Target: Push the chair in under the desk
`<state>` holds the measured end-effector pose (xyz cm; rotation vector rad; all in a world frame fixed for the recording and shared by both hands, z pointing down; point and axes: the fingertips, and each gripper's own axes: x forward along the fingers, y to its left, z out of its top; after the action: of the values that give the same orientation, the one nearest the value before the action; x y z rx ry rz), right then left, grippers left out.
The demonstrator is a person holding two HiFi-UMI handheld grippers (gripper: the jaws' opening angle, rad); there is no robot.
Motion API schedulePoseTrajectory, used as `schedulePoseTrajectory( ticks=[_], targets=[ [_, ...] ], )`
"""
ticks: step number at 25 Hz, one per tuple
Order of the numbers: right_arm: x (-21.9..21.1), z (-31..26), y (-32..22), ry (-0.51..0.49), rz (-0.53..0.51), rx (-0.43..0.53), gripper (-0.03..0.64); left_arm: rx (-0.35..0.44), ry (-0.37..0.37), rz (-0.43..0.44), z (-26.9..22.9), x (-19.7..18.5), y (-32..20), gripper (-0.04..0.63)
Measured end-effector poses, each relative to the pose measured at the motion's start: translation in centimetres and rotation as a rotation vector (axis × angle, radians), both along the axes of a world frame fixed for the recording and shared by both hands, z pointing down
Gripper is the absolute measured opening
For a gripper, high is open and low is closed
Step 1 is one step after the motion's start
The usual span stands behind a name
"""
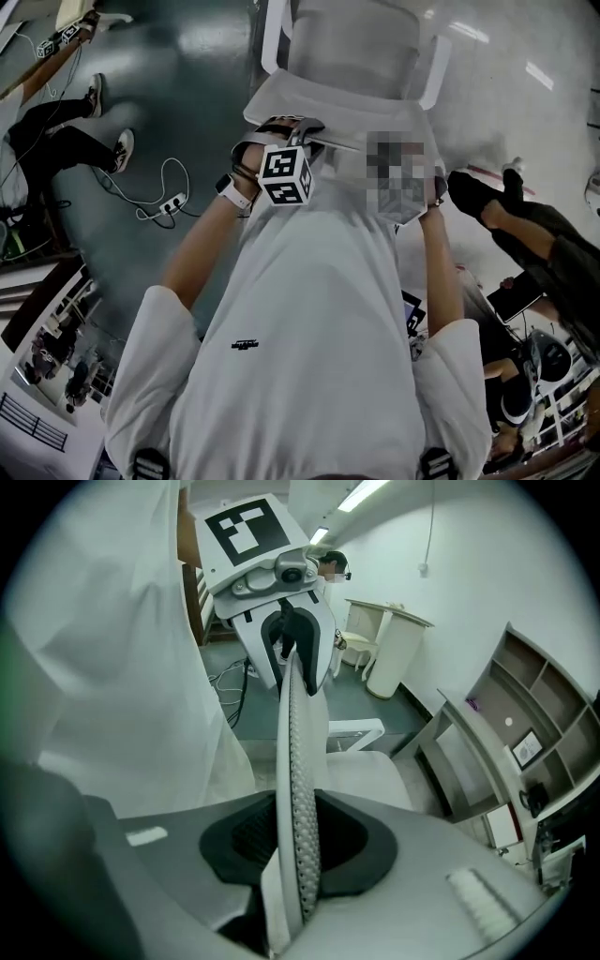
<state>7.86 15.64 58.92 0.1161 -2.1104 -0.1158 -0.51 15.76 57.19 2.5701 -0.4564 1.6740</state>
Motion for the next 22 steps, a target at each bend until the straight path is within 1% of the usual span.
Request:
schedulePoseTrajectory(
  ticks=[10,16,22],
  targets=[
    [-0.9,1.0,-6.5,-0.008,-0.009,0.067,0.095,0.048,0.007,-0.011,0.9,-0.8,-6.3,0.140],
    [-1.8,1.1,-9.6,-0.008,-0.004,0.083,0.094,0.072,0.005,0.003,0.9,-1.7,-9.6,0.141],
    [-1.8,0.7,-12.1,0.002,-0.004,0.123,0.086,0.061,0.009,0.013,0.4,-1.8,-12.2,0.144]
  ],
)
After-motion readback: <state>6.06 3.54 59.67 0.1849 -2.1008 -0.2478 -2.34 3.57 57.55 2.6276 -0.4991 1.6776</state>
